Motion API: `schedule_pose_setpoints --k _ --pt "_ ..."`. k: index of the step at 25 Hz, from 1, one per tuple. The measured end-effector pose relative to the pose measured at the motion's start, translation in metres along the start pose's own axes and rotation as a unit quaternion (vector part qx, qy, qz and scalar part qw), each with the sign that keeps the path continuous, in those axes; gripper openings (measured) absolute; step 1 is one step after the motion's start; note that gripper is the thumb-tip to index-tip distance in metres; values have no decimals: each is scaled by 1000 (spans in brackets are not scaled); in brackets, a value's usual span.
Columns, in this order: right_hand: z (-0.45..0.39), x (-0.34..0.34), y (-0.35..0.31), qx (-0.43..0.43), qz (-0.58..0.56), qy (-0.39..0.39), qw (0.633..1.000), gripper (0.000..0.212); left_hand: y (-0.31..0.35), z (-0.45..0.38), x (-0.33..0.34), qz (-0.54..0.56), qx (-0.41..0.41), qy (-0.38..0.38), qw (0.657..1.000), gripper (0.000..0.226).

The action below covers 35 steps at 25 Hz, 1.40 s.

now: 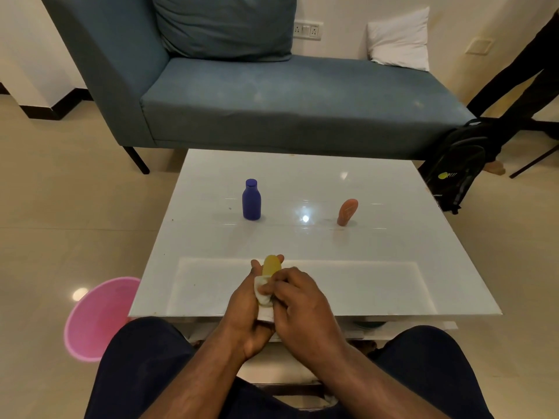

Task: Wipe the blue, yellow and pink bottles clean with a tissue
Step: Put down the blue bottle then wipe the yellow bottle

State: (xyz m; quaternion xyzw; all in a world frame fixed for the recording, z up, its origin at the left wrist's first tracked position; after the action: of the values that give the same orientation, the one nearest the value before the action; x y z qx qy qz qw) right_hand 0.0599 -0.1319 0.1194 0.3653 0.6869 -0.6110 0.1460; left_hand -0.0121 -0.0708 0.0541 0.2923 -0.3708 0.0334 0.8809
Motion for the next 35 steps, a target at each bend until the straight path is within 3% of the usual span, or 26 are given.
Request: schedule_pose_setpoints --k 6,11,16,20,25,29,35 --pt "-27 -10 19 26 15 25 999 22 -1 2 2 -33 -26 9 999 60" --pt "1 -2 0 -27 37 -29 999 31 2 2 2 28 -24 6 999 56" --pt "-26 -10 24 24 41 23 999 27 1 1 3 0 -34 21 999 57" --pt "1 3 3 -45 63 -44 996 28 4 0 2 30 -12 15 999 52" --pt "-27 -6 23 4 58 20 998 26 -1 0 2 -6 -34 20 999 53" --pt "-1 3 4 -56 75 -39 995 26 2 -1 1 5 -15 20 1000 51" --pt "-25 -8 23 0 63 12 998 28 -2 0 5 -5 -34 30 999 52"
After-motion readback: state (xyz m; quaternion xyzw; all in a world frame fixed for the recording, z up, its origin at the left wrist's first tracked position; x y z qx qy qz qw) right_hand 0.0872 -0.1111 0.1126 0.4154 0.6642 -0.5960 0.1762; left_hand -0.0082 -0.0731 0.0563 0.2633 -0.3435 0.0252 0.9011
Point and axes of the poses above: each hand's wrist, its own z-axis away from the middle knuckle, its own x-axis out of the palm, y = z × x, the point moved 3 cm from there along -z, towards the middle knuckle, and after that the axes turned 6 degrees about -z, right-handed, at the moved point
